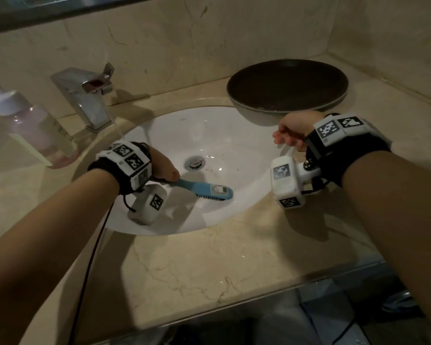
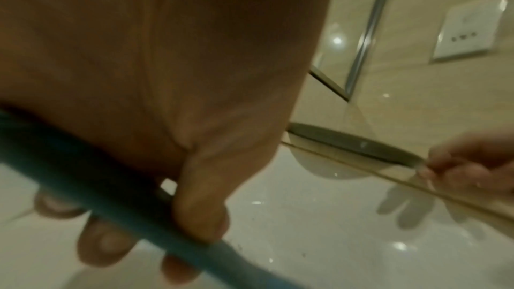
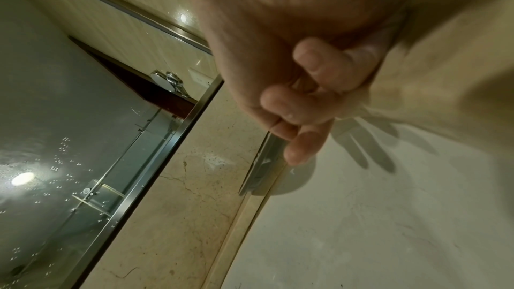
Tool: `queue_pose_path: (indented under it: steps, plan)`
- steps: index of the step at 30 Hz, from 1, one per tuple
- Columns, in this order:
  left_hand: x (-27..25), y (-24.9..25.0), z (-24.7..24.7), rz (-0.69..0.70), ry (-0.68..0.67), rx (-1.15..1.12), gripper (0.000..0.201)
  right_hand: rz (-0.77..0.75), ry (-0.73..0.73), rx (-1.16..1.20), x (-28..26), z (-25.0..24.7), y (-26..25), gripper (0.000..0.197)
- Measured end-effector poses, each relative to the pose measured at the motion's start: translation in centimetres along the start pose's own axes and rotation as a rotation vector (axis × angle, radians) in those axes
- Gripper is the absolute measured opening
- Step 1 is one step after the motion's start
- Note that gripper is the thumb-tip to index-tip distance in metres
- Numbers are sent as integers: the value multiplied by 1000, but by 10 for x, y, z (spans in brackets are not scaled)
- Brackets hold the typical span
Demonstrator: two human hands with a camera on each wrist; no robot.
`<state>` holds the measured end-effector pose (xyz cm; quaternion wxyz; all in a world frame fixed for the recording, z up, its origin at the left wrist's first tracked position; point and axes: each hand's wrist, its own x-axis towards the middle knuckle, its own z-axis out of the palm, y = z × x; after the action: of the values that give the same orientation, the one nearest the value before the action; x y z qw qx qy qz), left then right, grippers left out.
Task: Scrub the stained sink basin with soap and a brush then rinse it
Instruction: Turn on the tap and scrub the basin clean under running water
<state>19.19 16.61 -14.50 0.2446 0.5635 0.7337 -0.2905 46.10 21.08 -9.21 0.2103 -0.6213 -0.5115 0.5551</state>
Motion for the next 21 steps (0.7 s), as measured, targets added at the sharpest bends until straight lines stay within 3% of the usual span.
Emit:
queue_pose_path:
  steps: [2,5,7,9,10,11,13,14,15,17,21]
  plan:
    - [10,1,6,38,46,68,25,3,8,-7,1,0,0,28]
    - [23,-10,13,-54,124,312,13,6,19,-17,3,0,0,27]
    - [16,-16,15,-97,224,522,29,12,8,-21,3,-1,0,27]
    - [-5,-6,19,-181,282,587,40,17,-4,-17,2,-1,0,27]
    - [-5,-5,21,-207,233,632,43,19,-8,-12,2,-1,0,27]
    - [10,-13,18,-227,211,587,44,16,-8,-3,3,-2,0,27]
    - [99,-65,12,-187,236,400,47,13,-11,4,3,-2,1,27]
    - [115,-72,3,-152,248,390,50,18,-13,-8,3,-2,1,27]
    - [107,-67,-3,-139,263,358,50,23,-16,-23,4,-2,1,26]
    - [43,-20,-11,-82,249,317,36,30,-12,-28,5,-2,0,23]
    - [-8,52,-17,73,238,68,41,49,-20,-42,4,-3,-1,28]
